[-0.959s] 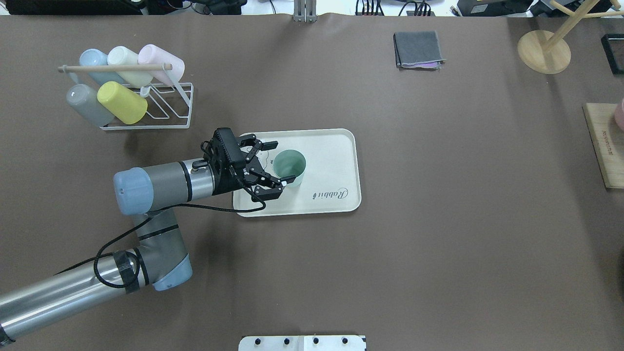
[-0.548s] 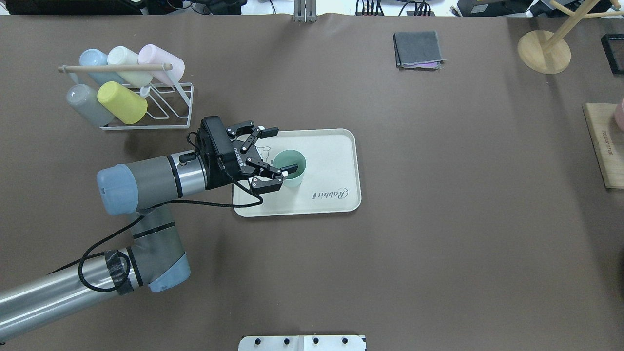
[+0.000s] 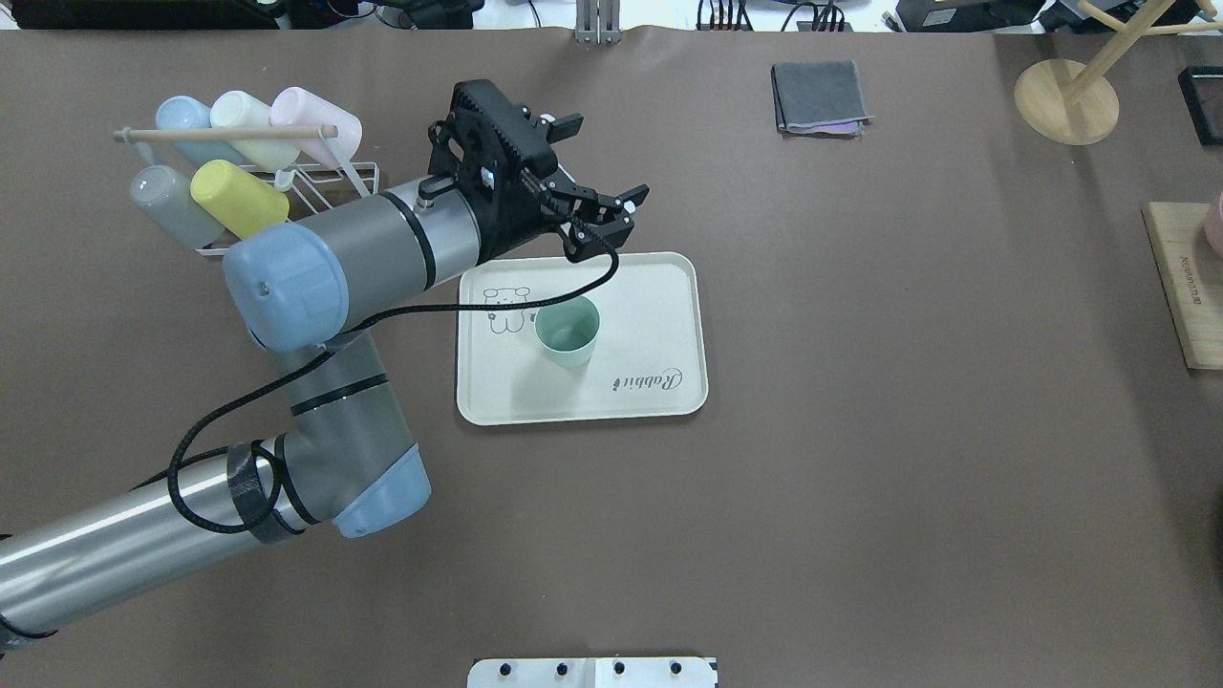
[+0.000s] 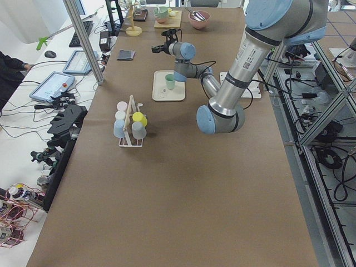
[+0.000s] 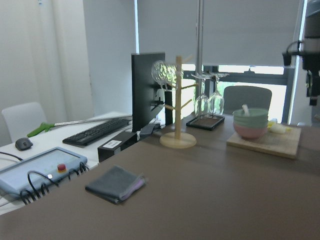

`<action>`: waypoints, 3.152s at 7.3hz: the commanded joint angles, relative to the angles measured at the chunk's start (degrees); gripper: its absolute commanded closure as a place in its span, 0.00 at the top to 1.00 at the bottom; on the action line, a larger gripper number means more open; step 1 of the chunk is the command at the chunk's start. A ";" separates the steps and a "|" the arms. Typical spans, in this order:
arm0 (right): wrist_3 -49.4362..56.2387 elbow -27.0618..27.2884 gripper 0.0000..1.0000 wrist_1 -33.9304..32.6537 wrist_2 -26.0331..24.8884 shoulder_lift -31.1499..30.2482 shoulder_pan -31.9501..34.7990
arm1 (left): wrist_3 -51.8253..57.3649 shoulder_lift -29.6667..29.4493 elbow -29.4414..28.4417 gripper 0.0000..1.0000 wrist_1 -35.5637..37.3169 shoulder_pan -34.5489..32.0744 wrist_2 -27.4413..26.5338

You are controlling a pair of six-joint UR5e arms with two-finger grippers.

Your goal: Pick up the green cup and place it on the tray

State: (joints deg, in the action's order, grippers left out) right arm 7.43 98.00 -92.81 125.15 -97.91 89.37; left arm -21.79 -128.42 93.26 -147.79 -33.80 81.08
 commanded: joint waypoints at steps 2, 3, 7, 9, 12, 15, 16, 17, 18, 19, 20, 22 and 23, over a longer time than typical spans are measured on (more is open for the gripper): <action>0.04 -0.09 1.00 0.00 0.00 0.26 -0.07 | -0.18 -1.65 2.63 0.99 26.44 -13.79 5.28; 0.04 -0.09 1.00 0.00 0.00 0.26 -0.07 | -0.36 -1.65 2.28 0.99 35.99 -22.72 16.28; 0.04 -0.53 1.00 0.00 0.00 0.53 0.01 | 0.78 8.43 -3.49 0.99 50.48 -45.17 52.24; 0.04 -0.53 1.00 0.00 0.00 0.53 -0.07 | 2.10 17.89 -6.42 0.99 51.46 -51.96 61.19; 0.04 -0.53 1.00 0.00 0.00 0.70 -0.07 | 9.94 32.55 -4.34 0.98 52.08 -57.26 60.08; 0.04 -0.62 1.00 0.00 0.09 0.70 -0.07 | 12.21 37.71 -3.09 0.99 52.08 -58.31 57.98; 0.04 -0.53 1.00 0.00 0.09 0.70 0.01 | 12.21 38.42 -3.09 0.99 52.08 -58.31 57.88; 0.04 -0.53 1.00 0.00 0.09 0.70 -0.07 | 12.21 38.42 -3.00 0.99 52.25 -58.31 57.88; 0.04 -0.53 1.00 0.00 0.18 0.70 -0.07 | 12.30 38.42 -2.91 0.99 53.47 -58.14 57.62; 0.04 -0.44 1.00 0.00 0.18 0.70 0.01 | 13.43 38.08 -2.65 0.99 54.88 -58.31 56.57; 0.13 -0.44 1.00 0.09 0.18 0.70 0.01 | 13.88 37.73 -2.13 0.99 58.29 -59.10 56.39; 0.04 -0.44 1.00 0.00 0.18 0.70 0.01 | 13.97 37.63 -0.02 0.99 59.46 -60.07 55.68; 0.04 -0.53 1.00 0.00 0.18 0.70 0.01 | 13.97 37.72 0.16 0.99 59.46 -60.51 55.77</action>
State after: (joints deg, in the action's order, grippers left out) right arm 7.48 97.55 -92.80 125.33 -97.21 89.38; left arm -7.89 -90.73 92.87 -88.65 -93.70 136.89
